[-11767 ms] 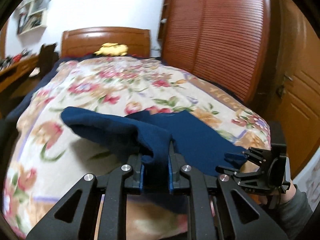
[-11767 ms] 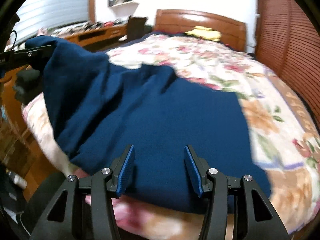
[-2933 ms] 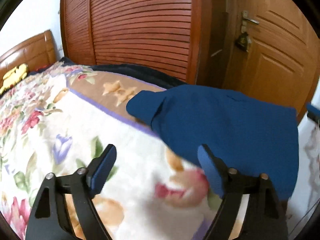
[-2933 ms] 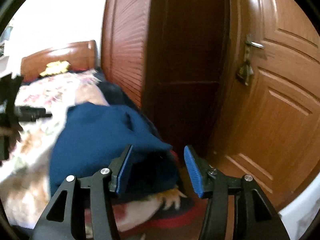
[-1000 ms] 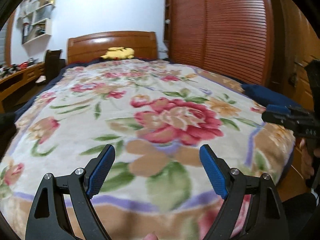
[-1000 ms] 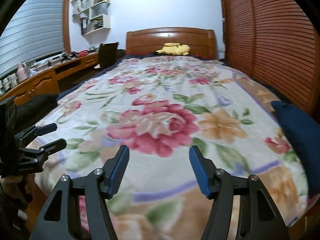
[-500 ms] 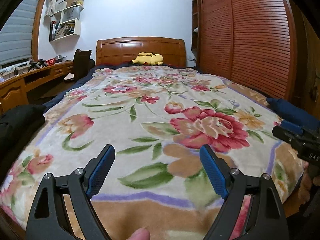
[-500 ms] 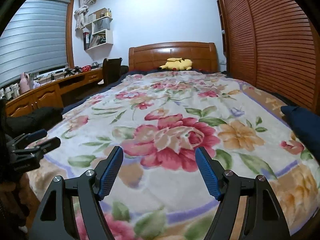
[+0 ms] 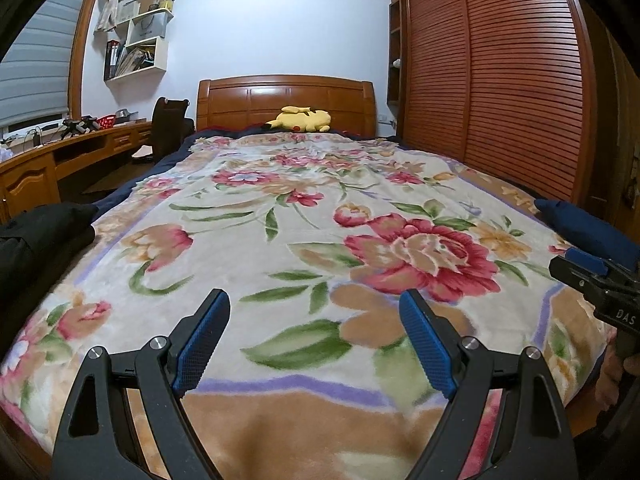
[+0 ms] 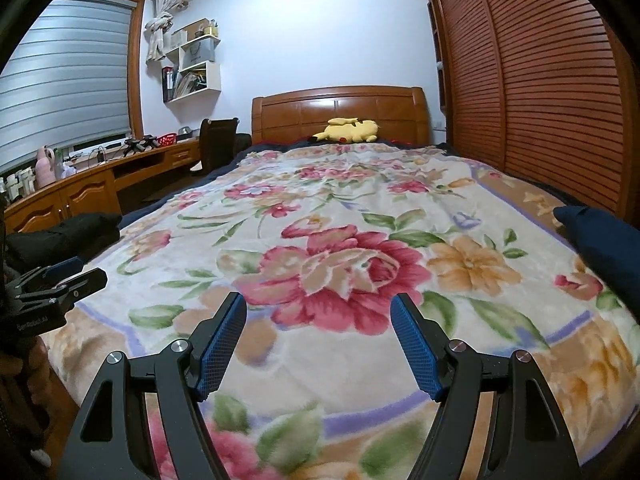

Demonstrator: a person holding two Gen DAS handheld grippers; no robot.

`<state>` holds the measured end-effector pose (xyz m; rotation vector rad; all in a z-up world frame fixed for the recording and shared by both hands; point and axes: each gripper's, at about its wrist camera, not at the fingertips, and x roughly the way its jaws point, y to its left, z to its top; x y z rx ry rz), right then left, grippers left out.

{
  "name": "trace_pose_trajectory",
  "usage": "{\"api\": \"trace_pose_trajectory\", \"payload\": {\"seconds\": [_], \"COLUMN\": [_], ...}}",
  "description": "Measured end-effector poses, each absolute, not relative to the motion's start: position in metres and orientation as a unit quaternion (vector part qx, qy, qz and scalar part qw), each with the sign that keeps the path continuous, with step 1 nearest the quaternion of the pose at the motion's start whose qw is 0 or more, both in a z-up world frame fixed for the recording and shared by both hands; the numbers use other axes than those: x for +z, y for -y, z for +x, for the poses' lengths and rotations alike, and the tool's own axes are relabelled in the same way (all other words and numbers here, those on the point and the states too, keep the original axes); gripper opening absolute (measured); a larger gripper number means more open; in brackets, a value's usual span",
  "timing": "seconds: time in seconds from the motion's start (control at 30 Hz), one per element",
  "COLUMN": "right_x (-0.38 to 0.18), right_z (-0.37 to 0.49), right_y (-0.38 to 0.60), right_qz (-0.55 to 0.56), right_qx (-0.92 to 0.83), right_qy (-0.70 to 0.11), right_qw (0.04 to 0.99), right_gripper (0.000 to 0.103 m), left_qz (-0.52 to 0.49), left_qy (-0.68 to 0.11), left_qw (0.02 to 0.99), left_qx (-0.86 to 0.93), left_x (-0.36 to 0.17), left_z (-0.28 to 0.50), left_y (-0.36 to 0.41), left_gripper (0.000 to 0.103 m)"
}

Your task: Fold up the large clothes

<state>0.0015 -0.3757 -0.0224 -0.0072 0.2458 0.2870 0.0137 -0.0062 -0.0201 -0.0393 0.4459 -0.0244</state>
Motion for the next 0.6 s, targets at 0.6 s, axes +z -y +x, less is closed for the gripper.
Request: {"api": "trace_pose_trajectory", "payload": {"seconds": [0.6], "right_x": [-0.0226], "right_z": [0.0045], "right_y": [0.3770], "right_qz": [-0.003], "right_qx": [0.146], "right_qy": [-0.120], "right_qw": [0.982], "right_gripper": [0.076], "left_qz": [-0.015], "left_qy": [-0.222], "left_qw": [0.975], "left_qx": [-0.017], "left_x": [-0.0182], "left_z": [0.0112], "left_y": [0.0155], "left_gripper": [0.087]}}
